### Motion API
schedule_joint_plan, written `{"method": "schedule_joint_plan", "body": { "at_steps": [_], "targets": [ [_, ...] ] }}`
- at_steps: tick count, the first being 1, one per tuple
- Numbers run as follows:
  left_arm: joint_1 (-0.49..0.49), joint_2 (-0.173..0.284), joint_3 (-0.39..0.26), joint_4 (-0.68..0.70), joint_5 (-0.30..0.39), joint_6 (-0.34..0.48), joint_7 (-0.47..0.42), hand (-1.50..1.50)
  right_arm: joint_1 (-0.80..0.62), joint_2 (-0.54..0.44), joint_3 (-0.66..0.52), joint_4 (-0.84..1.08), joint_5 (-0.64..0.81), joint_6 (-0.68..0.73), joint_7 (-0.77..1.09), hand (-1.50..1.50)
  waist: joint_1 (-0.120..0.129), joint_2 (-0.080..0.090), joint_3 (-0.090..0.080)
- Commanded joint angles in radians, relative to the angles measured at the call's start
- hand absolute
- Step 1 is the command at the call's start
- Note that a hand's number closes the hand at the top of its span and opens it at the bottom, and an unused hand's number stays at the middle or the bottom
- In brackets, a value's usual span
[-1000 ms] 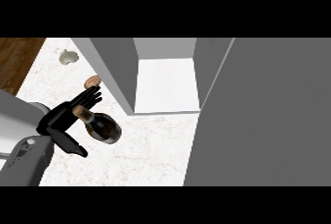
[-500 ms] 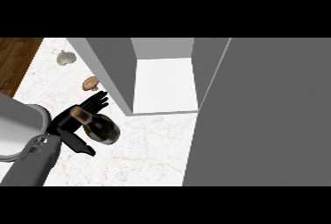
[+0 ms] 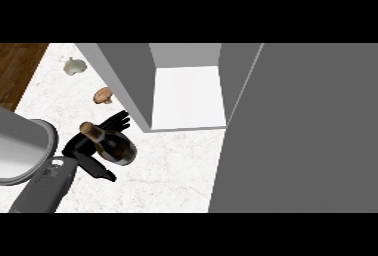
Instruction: Pick up the wine, place it into the cabinet and close the cabinet
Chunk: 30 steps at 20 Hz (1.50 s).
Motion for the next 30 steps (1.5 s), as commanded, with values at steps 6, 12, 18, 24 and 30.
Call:
{"method": "schedule_joint_plan", "body": {
  "at_steps": [6, 12, 18, 24, 30],
  "targets": [
    [-0.014, -0.034, -0.020, 0.066, 0.019, -0.120, -0.184, -1.50, 0.062, -0.046, 0.013, -0.126, 0.047, -0.011, -0.015, -1.50, -0.003, 0.000, 0.001],
    [0.002, -0.015, -0.029, 0.068, 0.036, -0.136, -0.207, 1.50, 0.070, -0.063, 0.040, -0.161, 0.070, -0.033, 0.021, -1.50, 0.005, -0.006, 0.000],
    [-0.017, -0.011, -0.065, 0.050, 0.013, -0.105, -0.281, 1.50, 0.048, -0.073, -0.017, -0.112, 0.008, -0.028, -0.008, -1.50, 0.020, -0.001, 0.002],
    [0.097, -0.086, 0.012, 0.022, 0.090, 0.174, -0.296, 1.50, 0.116, -0.103, 0.047, -0.155, 0.060, -0.053, -0.026, -1.50, 0.028, -0.014, 0.003],
    [0.235, -0.164, 0.098, -0.116, 0.196, 0.380, -0.262, 1.50, 0.154, -0.121, 0.045, -0.182, 0.054, -0.081, -0.034, -1.50, 0.050, -0.018, 0.006]
  ]
}}
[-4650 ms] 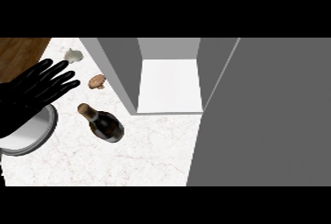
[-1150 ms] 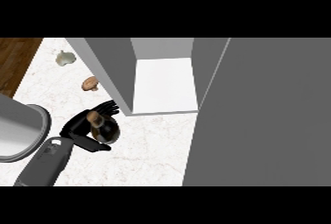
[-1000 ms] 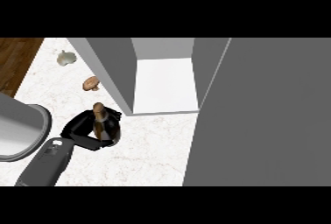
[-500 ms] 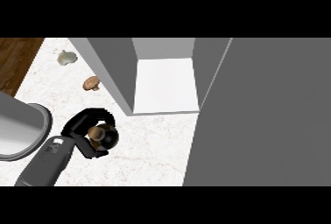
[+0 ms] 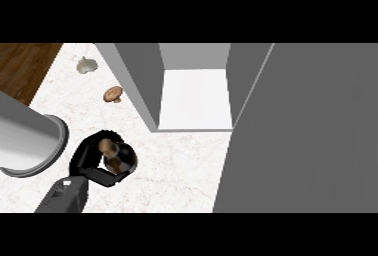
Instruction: Pick up the wine, place it into the cabinet and close the cabinet
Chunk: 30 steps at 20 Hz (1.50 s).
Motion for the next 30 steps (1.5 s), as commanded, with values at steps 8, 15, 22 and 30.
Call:
{"method": "schedule_joint_plan", "body": {
  "at_steps": [8, 15, 22, 30],
  "targets": [
    [0.261, -0.161, -0.089, -0.414, 0.059, 0.055, 0.147, 1.50, 0.094, -0.091, -0.033, -0.191, 0.021, 0.003, 0.023, -1.50, 0.011, 0.007, -0.002],
    [0.376, -0.204, -0.173, -0.667, 0.049, 0.106, 0.274, 1.50, 0.101, -0.084, 0.031, -0.235, 0.077, -0.035, 0.054, -1.50, 0.003, 0.007, -0.004],
    [0.371, -0.213, -0.305, -0.865, 0.090, 0.289, 0.432, 1.50, 0.149, -0.117, 0.024, -0.228, 0.055, -0.032, -0.001, -1.50, -0.004, 0.010, -0.004],
    [0.296, -0.213, -0.345, -0.878, 0.055, 0.469, 0.468, 1.50, 0.180, -0.132, 0.057, -0.234, 0.066, -0.026, -0.050, -1.50, -0.009, 0.011, -0.005]
  ]
}}
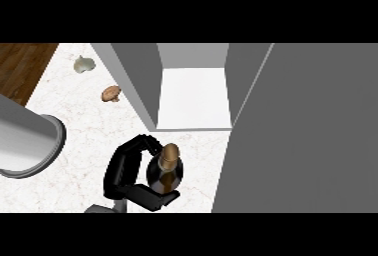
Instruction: Pick up the wine, place it into the cabinet and close the cabinet
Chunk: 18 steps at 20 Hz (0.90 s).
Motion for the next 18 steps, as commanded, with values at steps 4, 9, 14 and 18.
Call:
{"method": "schedule_joint_plan", "body": {
  "at_steps": [4, 9, 14, 18],
  "targets": [
    [-0.128, -0.001, -0.004, 0.023, -0.027, 0.153, 0.064, 1.50, 0.128, -0.058, -0.011, -0.241, -0.002, 0.018, 0.040, -1.50, -0.008, 0.001, 0.000],
    [-0.165, 0.002, 0.006, 0.046, -0.079, 0.152, 0.081, 1.50, 0.089, -0.053, -0.037, -0.260, 0.003, 0.003, 0.091, -1.50, -0.004, 0.001, -0.001],
    [-0.292, -0.001, 0.008, 0.168, -0.053, 0.181, 0.097, 1.50, 0.106, -0.060, -0.041, -0.240, -0.030, 0.027, 0.047, -1.50, -0.008, 0.003, -0.001],
    [-0.391, -0.001, 0.037, 0.288, -0.029, 0.189, 0.075, 1.50, 0.114, -0.018, -0.013, -0.193, -0.013, 0.015, -0.003, -1.50, -0.010, 0.005, -0.001]
  ]
}}
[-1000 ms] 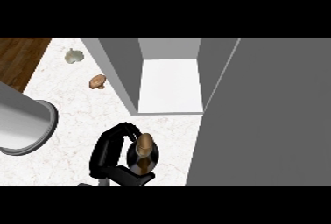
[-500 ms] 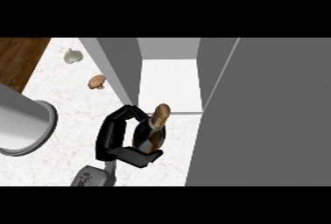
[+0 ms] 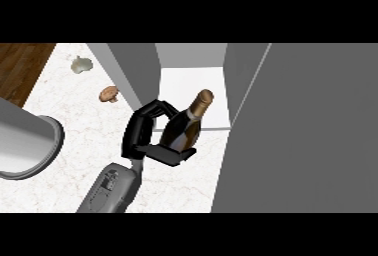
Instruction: Pick up the wine, place it into the cabinet and close the cabinet
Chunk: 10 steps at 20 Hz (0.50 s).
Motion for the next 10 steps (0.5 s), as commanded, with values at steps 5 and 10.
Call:
{"method": "schedule_joint_plan", "body": {
  "at_steps": [5, 10],
  "targets": [
    [-0.191, -0.001, 0.035, 0.229, 0.055, 0.011, -0.022, 1.50, 0.076, -0.020, 0.020, -0.218, -0.012, 0.017, 0.043, -1.50, -0.009, 0.002, -0.001],
    [-0.278, -0.001, 0.053, 0.342, 0.127, -0.019, -0.086, 1.50, 0.089, 0.006, 0.019, -0.185, -0.009, 0.011, 0.029, -1.50, -0.007, 0.003, -0.001]
  ]
}}
